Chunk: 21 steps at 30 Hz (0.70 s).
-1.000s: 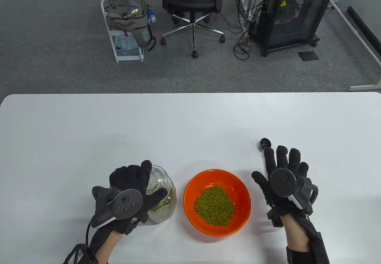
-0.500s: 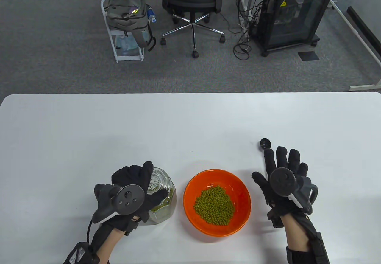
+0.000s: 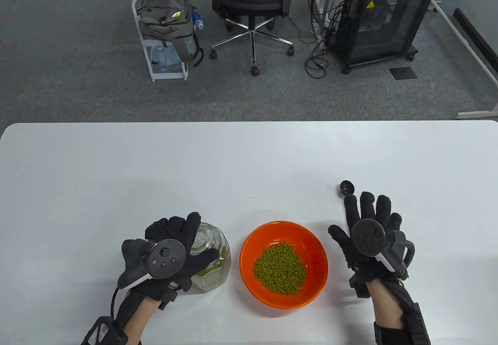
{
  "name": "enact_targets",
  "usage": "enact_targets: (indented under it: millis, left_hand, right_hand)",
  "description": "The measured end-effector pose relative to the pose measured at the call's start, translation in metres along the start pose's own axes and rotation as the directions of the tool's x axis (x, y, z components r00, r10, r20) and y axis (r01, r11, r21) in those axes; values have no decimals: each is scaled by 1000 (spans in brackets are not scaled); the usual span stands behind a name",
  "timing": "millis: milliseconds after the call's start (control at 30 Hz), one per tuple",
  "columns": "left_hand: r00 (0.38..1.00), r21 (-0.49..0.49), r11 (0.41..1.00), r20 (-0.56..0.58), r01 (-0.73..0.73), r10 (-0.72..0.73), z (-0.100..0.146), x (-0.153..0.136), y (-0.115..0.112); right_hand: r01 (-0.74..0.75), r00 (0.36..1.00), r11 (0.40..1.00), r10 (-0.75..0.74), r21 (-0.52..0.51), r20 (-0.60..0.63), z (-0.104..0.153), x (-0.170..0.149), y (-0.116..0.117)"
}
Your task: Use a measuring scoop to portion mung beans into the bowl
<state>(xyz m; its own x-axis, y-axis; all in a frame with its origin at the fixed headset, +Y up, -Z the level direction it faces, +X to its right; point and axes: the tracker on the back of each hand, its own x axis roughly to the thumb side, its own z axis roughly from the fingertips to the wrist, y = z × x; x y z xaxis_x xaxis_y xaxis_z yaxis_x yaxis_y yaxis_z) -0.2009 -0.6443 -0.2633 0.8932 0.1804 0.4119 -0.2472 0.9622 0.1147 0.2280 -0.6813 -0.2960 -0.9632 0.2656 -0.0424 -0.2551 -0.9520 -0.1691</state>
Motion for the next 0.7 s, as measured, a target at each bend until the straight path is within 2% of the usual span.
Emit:
enact_targets:
  millis: [100,200,267,300,433,700]
  left_hand:
    - [1000,-7,1000,2,5,-5,2,-3,0]
    - [998,24,997,6,-69,69,6,-8,6]
    - [995,97,990,-1,-101,101,11,-16,15]
    - [996,142,986,-22,-84,88,13,-21,19]
    - [991,223,975,-130,4,25,19,-49,30]
    - [953,195,972,-295,130,-68,22,-98,25]
  right_hand:
    - [0,1000,1000,0,1,1,0,0,1]
    - [-1,1000,1000,1,1,2,0,0,1]
    - [0,1000,1000,0,0,4,0,1,1]
    - [-1,1000,1000,1,-2,6,0,1,1]
    - [3,1000,1000,-3,-9,16,0,2,0]
    - [-4,999,1000,5,-28,34,2,6,0]
